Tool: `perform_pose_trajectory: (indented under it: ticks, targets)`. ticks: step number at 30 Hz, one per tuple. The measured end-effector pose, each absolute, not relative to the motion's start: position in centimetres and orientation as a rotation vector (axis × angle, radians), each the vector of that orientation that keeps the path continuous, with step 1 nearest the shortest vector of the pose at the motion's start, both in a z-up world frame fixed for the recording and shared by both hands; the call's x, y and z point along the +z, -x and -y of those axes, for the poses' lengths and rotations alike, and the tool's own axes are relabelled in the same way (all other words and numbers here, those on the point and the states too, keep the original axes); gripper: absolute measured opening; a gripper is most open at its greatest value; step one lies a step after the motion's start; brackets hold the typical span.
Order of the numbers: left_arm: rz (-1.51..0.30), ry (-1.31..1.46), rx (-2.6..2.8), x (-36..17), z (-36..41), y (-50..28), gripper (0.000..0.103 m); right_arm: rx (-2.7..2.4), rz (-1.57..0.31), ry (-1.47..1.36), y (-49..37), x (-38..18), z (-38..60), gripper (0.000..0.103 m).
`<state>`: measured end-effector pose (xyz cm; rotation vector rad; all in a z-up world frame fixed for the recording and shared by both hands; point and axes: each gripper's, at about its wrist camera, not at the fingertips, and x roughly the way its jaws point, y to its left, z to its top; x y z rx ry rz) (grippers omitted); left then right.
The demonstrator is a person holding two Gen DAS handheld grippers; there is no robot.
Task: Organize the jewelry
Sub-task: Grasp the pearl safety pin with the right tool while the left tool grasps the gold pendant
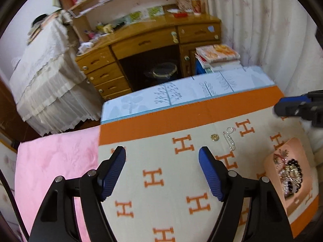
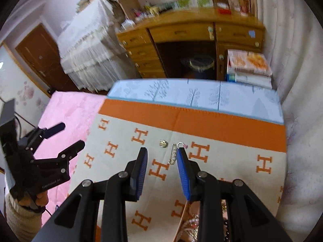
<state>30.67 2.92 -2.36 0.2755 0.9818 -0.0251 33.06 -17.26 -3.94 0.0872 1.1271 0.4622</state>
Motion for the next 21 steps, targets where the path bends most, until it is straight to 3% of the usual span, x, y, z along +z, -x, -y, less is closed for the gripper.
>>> perform_pose_trajectory:
  ticks: [2, 4, 10, 18, 21]
  targets:
    - [-1.022, -0.274, -0.033, -4.2, -2.4, -32.4, 0.073, 0.442, -1.188, -0.078, -34.2, -6.6, 16.3, 0.030]
    - [-1.069, -0.263, -0.039, -6.2, -2.0, -33.9, 0.073, 0.431, -1.243, -0.082, -34.9, -9.2, 15.7, 0.020]
    - [-1.154, -0.267, -0.012, -11.6, -1.7, -37.0, 0.073, 0.390, -1.341, -0.079, -36.8, -14.6, 14.4, 0.018]
    - [-1.207, -0.168, 0.002, -14.3, -2.6, -39.1, 0.073, 0.372, -1.389, -0.041, -37.9, -17.3, 13.2, 0.018]
    - [-1.221, -0.134, 0.004, -14.8, -3.1, -39.7, 0.073, 0.366, -1.375, -0.016, -38.2, -17.5, 13.0, 0.013]
